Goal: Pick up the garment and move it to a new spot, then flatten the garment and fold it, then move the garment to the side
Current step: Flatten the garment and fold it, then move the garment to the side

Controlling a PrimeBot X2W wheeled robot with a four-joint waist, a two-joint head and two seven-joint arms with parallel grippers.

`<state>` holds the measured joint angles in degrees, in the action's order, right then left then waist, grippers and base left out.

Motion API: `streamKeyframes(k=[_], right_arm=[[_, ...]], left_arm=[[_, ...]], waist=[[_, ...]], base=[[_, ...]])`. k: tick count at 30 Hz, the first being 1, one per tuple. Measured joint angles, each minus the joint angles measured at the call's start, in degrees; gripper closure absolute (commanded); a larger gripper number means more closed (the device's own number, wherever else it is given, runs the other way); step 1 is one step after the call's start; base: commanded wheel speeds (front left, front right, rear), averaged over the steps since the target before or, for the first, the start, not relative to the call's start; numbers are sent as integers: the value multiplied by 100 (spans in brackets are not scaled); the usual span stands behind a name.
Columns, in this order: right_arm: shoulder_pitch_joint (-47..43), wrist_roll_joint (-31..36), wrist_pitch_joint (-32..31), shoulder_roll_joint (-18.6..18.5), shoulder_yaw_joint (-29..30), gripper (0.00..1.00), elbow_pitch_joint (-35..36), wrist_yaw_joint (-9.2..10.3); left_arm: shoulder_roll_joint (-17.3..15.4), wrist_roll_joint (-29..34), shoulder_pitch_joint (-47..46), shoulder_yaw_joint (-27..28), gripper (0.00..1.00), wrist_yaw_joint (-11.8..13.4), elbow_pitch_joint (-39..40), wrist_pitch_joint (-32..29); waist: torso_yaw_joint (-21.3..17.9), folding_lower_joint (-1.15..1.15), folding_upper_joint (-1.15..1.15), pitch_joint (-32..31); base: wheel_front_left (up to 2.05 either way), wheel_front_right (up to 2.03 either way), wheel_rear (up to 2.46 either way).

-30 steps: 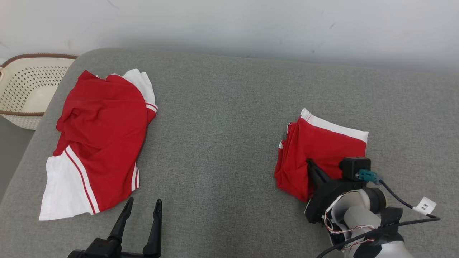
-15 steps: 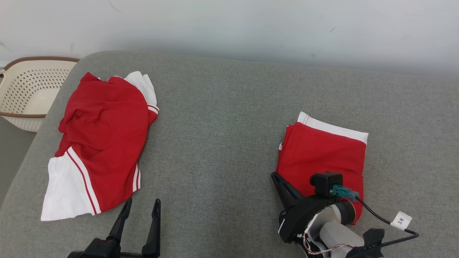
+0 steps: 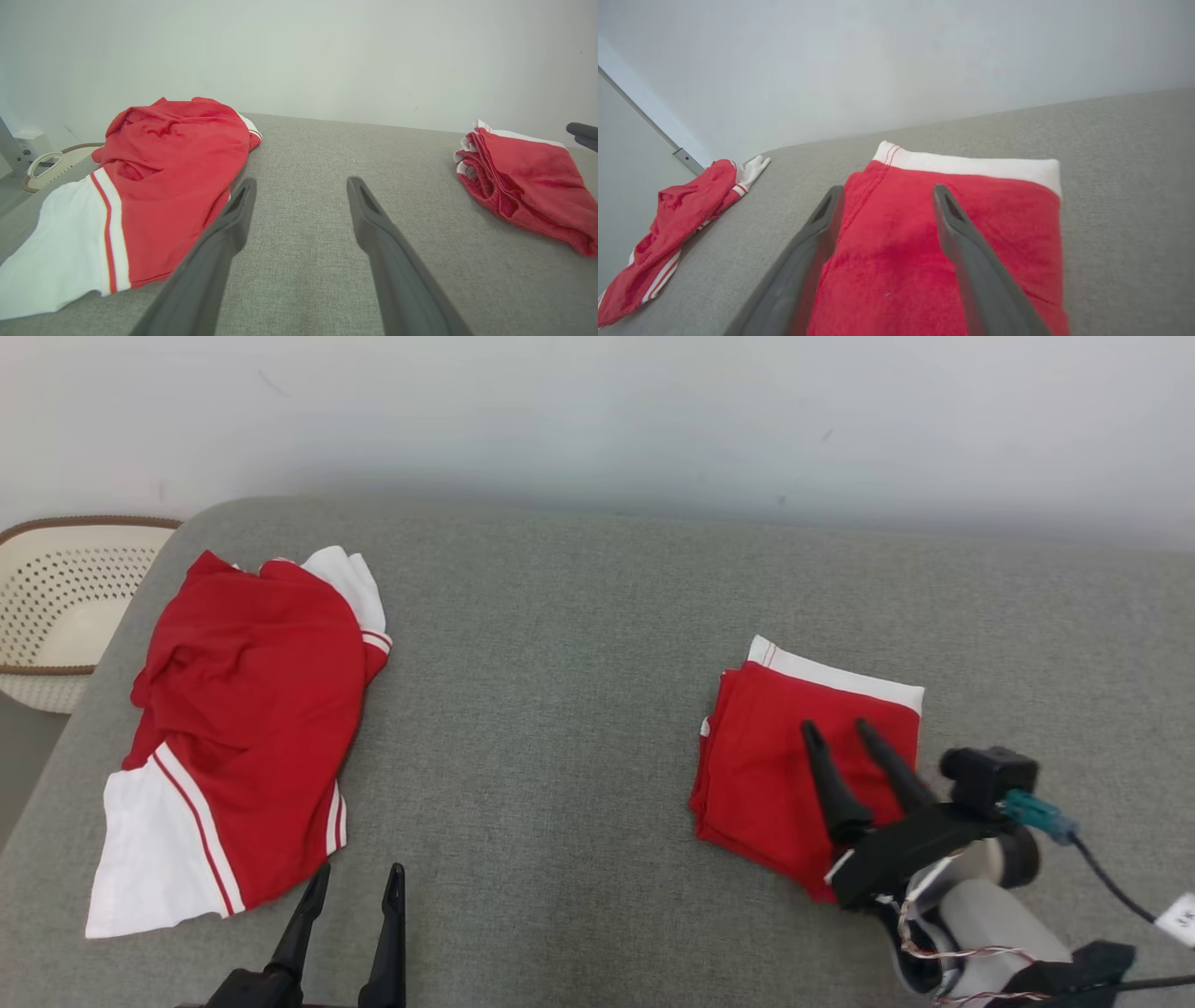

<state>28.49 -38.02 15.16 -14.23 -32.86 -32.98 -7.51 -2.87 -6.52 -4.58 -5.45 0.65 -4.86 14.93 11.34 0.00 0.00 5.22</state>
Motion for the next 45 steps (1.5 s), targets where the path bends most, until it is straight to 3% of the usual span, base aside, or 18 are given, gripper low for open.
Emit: streamKeyframes(k=[6, 13, 38, 39, 41, 42, 45], right_arm=[[-115, 338, 0, -225, 731, 0, -9, 0], [52, 372, -155, -370, 765, 0, -543, 0], [647, -803, -1053, -235, -316, 0, -1894, 1], [656, -870, -1067, -233, -376, 6, -1883, 3], [673, -967, -1092, -244, -514, 81, -1859, 3], [676, -1034, -1095, -252, -582, 100, -1840, 3], [678, -1168, -1056, -266, -772, 100, -1809, 3]], left_arm=[[-1, 0, 50, 3, 0, 12, 15, 0], [-1, 0, 75, -9, 0, 21, 29, 0], [-1, -30, -27, -110, 0, 3, 18, 0], [-1, -37, -35, -114, 0, 5, 16, 0], [-1, -43, -41, -121, 0, 22, 10, 0], [-1, -44, -42, -123, 0, 22, 7, 0], [0, -48, -42, -124, 0, 40, 5, 0]], waist=[[-132, 0, 0, -69], [-204, 0, 0, -97], [-32, 0, 0, 168], [-28, 0, 0, 173], [-23, 0, 0, 173], [-23, 0, 0, 171], [-38, 0, 0, 167]], base=[[0, 0, 0], [0, 0, 0], [0, 0, 0], [0, 0, 0], [0, 0, 0], [0, 0, 0], [0, 0, 0]])
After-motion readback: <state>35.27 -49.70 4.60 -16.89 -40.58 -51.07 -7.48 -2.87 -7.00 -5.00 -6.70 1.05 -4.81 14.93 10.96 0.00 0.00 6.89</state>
